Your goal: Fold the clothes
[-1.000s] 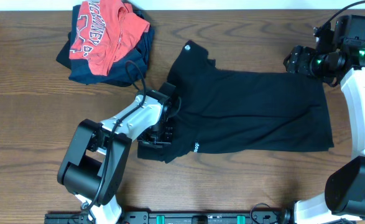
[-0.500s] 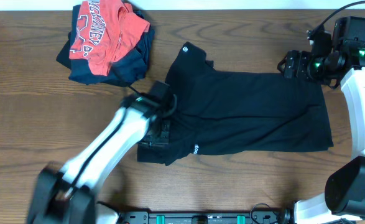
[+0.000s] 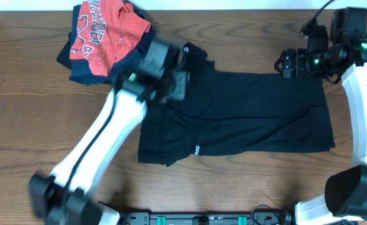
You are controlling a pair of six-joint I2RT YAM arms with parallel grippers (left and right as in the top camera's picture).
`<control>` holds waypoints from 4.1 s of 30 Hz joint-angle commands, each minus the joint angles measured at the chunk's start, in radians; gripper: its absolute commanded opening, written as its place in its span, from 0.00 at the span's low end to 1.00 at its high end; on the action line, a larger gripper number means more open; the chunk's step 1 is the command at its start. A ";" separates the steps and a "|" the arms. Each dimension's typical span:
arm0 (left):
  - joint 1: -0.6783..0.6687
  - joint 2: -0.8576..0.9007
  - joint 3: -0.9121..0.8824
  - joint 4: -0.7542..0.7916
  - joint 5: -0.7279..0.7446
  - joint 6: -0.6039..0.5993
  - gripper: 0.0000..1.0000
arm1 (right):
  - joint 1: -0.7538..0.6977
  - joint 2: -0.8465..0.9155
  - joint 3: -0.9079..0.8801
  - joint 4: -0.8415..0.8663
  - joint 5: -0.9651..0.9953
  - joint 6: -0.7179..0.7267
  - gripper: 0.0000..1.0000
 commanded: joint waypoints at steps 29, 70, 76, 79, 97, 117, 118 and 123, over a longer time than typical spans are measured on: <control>0.131 0.776 0.596 0.364 -0.005 0.202 0.88 | -0.108 0.060 0.077 -0.074 0.080 -0.024 0.99; 0.108 0.874 0.561 0.319 0.074 0.163 0.29 | -0.108 0.076 0.077 -0.073 0.082 -0.040 0.99; 0.106 0.877 0.555 0.323 0.072 0.164 0.32 | -0.108 0.076 0.077 -0.075 0.074 -0.040 0.99; 0.108 0.895 0.555 0.332 0.066 0.163 0.40 | -0.108 0.076 0.077 -0.077 0.075 -0.040 0.99; 0.108 0.916 0.556 0.368 -0.040 0.193 0.54 | -0.108 0.076 0.077 -0.072 0.075 -0.040 0.99; 0.089 0.724 0.556 0.127 -0.039 0.191 0.06 | -0.108 0.080 0.077 -0.072 0.074 -0.013 0.96; 0.089 0.701 0.556 0.098 -0.039 0.183 0.06 | -0.109 0.084 0.077 -0.071 0.093 -0.004 0.96; 0.088 0.610 0.556 -0.058 -0.032 0.100 0.06 | -0.111 0.159 0.077 -0.040 0.164 0.005 0.96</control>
